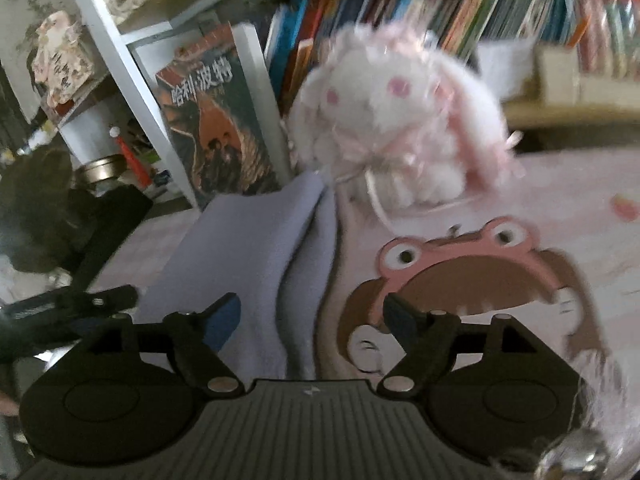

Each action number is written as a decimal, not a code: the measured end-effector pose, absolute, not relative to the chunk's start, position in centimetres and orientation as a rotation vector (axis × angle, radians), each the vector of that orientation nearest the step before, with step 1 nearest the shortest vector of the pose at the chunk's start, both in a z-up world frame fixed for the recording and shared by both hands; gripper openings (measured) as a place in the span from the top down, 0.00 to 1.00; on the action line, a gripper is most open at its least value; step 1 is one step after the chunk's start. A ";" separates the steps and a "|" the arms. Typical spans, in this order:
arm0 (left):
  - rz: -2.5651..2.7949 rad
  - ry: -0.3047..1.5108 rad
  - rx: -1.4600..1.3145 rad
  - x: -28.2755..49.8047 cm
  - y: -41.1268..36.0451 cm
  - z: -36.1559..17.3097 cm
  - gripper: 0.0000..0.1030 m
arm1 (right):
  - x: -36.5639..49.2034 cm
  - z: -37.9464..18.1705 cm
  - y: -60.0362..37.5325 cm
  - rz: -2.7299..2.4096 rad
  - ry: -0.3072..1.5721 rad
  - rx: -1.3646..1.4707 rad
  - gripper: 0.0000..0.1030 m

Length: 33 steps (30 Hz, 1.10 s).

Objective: Fold clothes

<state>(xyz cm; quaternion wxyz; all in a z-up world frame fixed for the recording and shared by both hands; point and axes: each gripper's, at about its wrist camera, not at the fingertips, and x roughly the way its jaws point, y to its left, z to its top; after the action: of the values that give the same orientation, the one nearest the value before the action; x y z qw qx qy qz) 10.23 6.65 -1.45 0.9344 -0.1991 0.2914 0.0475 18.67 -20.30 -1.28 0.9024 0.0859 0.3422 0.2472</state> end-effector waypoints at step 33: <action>0.180 0.659 -0.060 2.8 -0.5 -2.3 0.05 | 5.7 -2.1 -18.9 0.264 0.681 -0.080 0.00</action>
<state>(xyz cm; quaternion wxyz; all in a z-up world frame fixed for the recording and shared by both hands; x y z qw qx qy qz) 2.80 -0.52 -2.29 0.9418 -0.0293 0.3232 0.0882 5.74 -18.85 -2.10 0.9332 -0.0390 0.3331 0.1291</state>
